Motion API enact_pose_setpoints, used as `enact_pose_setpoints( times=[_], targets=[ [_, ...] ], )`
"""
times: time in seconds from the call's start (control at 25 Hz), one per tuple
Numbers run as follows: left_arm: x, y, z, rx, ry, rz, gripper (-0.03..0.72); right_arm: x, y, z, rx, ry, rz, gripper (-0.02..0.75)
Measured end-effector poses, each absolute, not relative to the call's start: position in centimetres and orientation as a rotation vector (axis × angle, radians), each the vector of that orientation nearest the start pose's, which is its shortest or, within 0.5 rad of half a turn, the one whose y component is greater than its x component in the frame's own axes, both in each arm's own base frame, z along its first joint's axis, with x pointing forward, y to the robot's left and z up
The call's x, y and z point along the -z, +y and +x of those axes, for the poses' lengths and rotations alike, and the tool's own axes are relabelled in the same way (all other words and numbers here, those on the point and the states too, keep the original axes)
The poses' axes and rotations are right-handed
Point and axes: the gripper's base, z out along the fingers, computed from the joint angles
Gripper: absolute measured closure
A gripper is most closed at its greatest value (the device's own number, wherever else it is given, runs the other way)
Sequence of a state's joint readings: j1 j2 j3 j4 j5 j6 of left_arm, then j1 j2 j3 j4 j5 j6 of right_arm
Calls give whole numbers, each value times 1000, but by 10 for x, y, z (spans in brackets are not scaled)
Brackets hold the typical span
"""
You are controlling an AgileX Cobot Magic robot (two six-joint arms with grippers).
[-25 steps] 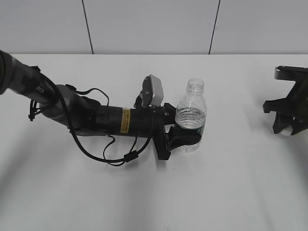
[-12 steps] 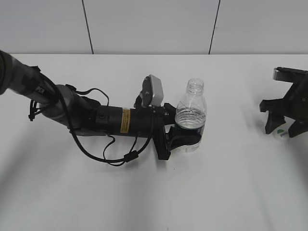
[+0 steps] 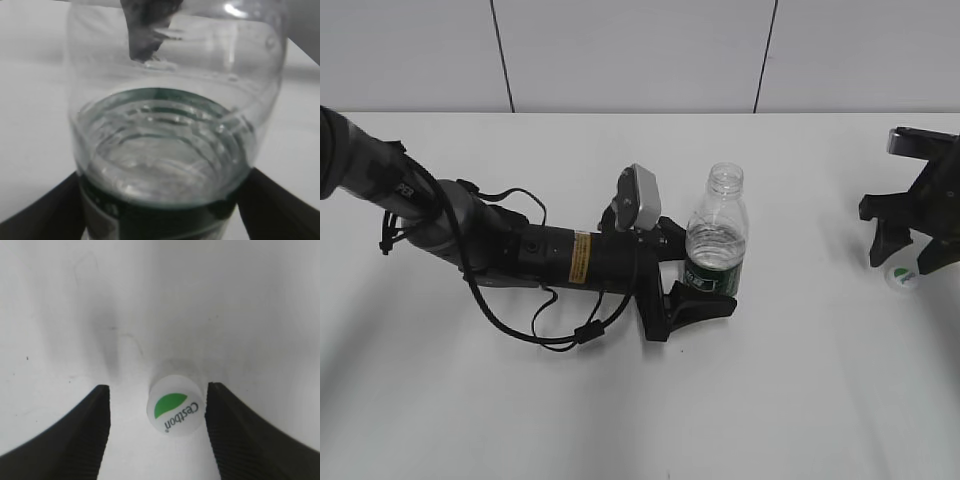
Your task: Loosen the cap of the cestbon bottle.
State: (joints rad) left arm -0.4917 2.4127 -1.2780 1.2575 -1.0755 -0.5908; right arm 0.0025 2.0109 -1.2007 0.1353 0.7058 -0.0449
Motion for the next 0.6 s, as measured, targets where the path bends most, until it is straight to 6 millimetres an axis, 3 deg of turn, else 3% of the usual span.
enact_pose_setpoints(
  times=[0.28, 0.6],
  targets=[
    [-60, -268, 338, 1108, 1471, 1342, 148, -123, 9, 371, -137, 2994, 73, 273],
    [-124, -270, 342, 1093, 1386, 1296, 147, -129, 10, 370, -152, 3065, 64, 273]
  ],
)
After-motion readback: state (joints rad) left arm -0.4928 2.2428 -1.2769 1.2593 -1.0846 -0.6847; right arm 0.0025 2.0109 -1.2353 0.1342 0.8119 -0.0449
